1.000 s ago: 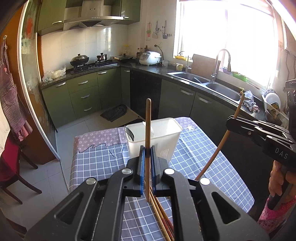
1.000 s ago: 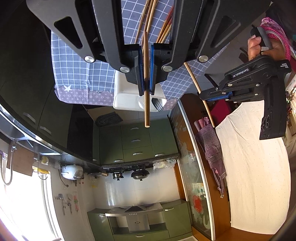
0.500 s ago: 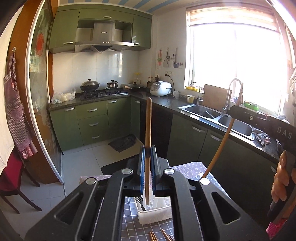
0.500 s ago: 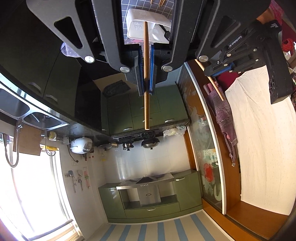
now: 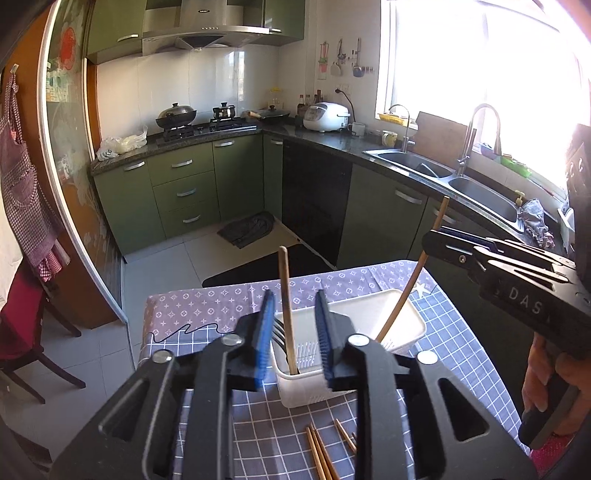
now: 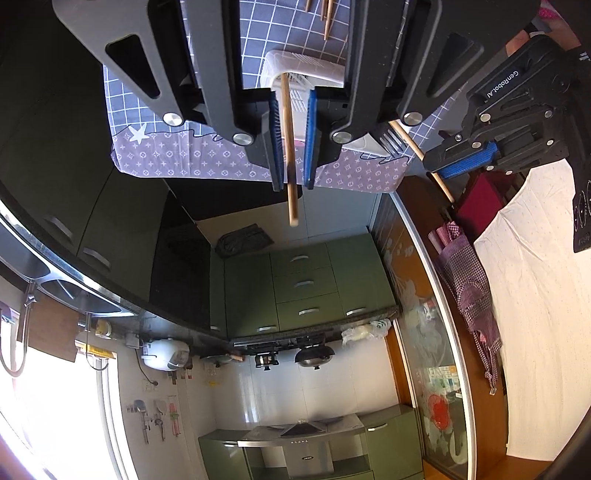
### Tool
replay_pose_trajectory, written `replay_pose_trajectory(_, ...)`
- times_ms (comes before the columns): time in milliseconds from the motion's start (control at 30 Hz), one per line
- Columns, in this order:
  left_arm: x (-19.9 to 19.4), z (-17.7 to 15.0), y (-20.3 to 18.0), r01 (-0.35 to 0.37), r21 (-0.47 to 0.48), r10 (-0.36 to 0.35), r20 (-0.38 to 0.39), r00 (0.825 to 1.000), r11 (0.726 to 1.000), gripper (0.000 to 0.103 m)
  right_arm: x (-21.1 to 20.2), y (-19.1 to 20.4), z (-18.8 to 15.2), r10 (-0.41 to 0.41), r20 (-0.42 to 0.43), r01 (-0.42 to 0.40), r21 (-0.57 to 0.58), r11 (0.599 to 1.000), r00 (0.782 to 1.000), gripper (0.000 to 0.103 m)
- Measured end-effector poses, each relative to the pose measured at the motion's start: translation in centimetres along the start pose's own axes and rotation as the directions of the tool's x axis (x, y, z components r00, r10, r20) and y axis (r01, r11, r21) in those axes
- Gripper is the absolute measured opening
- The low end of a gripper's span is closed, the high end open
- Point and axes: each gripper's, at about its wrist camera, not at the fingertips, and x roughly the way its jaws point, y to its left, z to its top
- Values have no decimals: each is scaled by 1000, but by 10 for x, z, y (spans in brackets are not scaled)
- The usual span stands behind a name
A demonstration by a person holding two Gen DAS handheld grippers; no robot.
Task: Organize utensils
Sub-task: 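Move both tools back down to the remaining chopsticks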
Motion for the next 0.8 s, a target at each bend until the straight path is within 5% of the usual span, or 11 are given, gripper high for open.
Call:
replay_pose_trajectory(233, -40, -11, 0, 8, 6, -8, 10, 1000, 1000, 31, -63, 9, -30, 12, 57, -11, -20, 1000, 998, 25)
replay_pose_trajectory(400, -38, -58, 0, 34, -7, -35, -135, 990, 999, 31, -78, 4, -101, -60, -22, 60, -30, 998, 998, 28)
replay_pose_trajectory(600, 6, -130, -2, 47, -50, -61, -332, 941, 998, 27, -46, -19, -191, -122, -197, 130, 29, 991, 973, 31)
replay_pose_trajectory(667, 24, -146, -4, 49, -78, -76, -397, 914, 996, 16, -38, -27, -209, -102, -237, 121, 67, 990, 966, 31)
replay_pose_trajectory(800, 50, -159, -5, 35, -101, -79, -468, 880, 994, 12, -36, -34, -225, -70, -257, 101, 107, 989, 964, 32)
